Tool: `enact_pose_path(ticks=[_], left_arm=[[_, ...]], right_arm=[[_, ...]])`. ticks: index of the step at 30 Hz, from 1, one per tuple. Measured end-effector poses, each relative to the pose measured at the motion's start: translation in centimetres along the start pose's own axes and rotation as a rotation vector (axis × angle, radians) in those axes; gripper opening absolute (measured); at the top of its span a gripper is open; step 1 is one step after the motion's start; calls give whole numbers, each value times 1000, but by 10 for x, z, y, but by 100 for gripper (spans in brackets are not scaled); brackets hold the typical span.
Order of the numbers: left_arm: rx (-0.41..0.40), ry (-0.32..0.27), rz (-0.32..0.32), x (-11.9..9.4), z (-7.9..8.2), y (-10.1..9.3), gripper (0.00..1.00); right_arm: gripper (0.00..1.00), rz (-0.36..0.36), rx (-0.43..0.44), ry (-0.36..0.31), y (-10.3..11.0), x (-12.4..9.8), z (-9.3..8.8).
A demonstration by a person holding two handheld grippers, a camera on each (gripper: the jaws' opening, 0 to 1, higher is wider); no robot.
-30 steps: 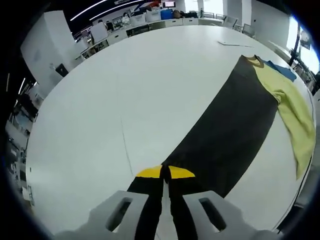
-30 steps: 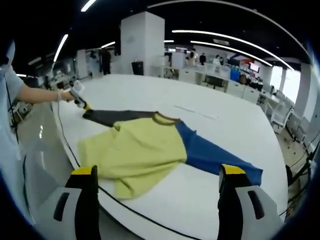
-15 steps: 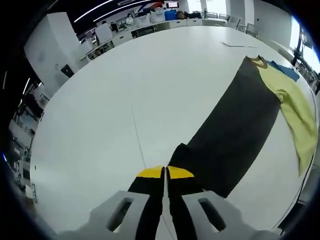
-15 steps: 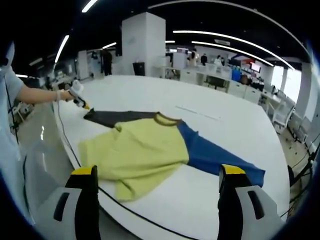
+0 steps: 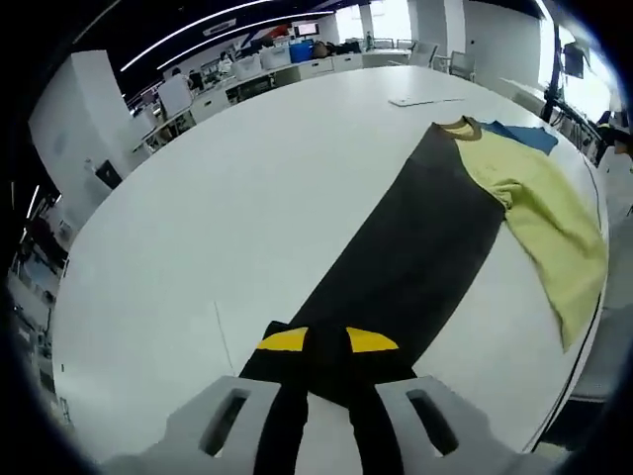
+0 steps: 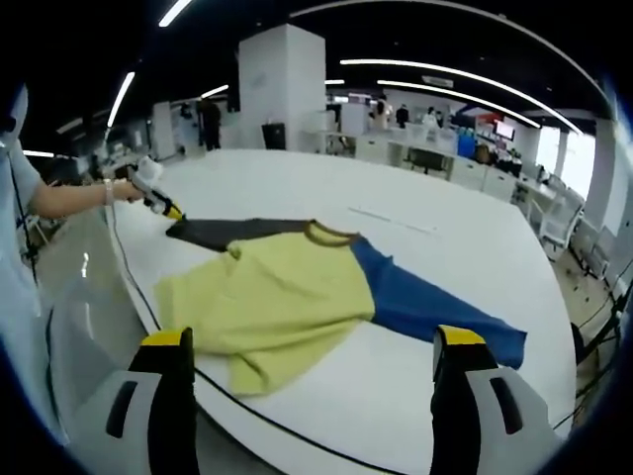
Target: Fold the garment on the visible template until the final outline fits inside the template.
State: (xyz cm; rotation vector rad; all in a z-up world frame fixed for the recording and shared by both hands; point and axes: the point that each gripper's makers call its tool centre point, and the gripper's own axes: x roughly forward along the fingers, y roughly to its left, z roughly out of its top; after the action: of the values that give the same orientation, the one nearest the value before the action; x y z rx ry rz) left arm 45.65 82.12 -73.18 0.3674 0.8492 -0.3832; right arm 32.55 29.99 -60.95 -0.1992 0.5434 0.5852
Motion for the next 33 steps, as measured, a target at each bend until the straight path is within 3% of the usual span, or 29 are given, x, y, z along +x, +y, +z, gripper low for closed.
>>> enact_pose_path(ticks=[3,7,9,12,15,18,23,33], left_arm=[[32,38,-48,1,-8,-20,12],[54,63,-60,7,-18,-29,14],[64,83,-44,11,-24,-27,14],[71,59,-8,13,-24,-19,16],[25,51,-25,14,-25,-20,15],[40,52,-22,12,-25,-23,15],[26,52,-15,8,-25,-26,6],[-67,42,31,-8,-32,-18,2]], right_arm=[[99,1,2,0,1,0,0],[99,6,3,1,2,1,-1],[99,7,2,0,2,1,0],[99,8,2,-3,2,1,0],[98,8,4,1,2,1,-1],[98,8,6,0,1,1,-1],[98,12,3,-5,3,3,2],[98,10,1,-9,1,0,2]])
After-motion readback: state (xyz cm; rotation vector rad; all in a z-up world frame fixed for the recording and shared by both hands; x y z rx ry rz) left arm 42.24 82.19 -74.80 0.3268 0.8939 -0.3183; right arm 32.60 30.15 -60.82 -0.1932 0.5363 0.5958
